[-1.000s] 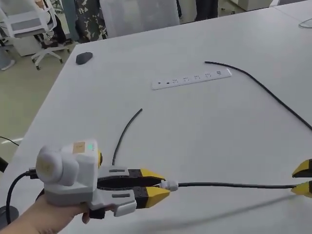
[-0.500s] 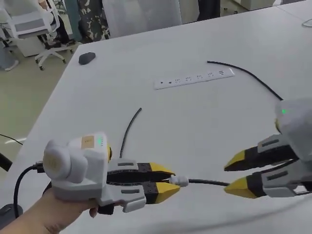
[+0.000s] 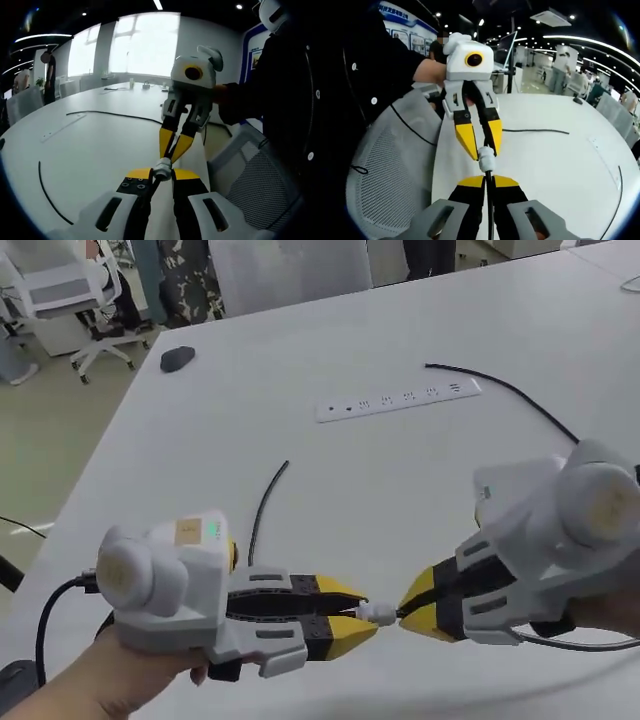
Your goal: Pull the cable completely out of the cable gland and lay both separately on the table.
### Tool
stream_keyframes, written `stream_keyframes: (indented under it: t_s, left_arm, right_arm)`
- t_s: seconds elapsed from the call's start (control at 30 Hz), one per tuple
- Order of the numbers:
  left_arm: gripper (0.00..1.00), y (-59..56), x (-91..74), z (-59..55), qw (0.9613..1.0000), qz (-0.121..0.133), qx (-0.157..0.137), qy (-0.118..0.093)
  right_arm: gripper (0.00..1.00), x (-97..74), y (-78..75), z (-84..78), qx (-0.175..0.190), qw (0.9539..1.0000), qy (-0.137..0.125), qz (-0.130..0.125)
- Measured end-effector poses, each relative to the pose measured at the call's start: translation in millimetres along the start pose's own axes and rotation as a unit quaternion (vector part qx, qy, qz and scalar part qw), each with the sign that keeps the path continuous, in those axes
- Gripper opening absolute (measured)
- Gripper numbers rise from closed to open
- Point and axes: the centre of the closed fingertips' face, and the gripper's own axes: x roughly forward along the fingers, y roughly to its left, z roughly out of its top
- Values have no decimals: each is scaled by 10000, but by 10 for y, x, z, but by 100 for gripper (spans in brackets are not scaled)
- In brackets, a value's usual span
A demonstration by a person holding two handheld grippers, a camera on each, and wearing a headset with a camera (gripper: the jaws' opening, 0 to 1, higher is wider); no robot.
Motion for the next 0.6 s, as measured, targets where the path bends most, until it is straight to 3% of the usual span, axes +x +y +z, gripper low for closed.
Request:
stream_keyframes:
  t_s: [0.3, 0.6]
  left_arm:
    - [15, -11, 44, 5, 10000, -57, 3, -19]
    - [15, 73, -37, 9, 10000, 75, 26, -30]
  right_arm:
    - [0, -26, 0, -38, 47, 10000, 21, -61]
    - [0, -281, -151, -403, 395, 9977, 266, -490]
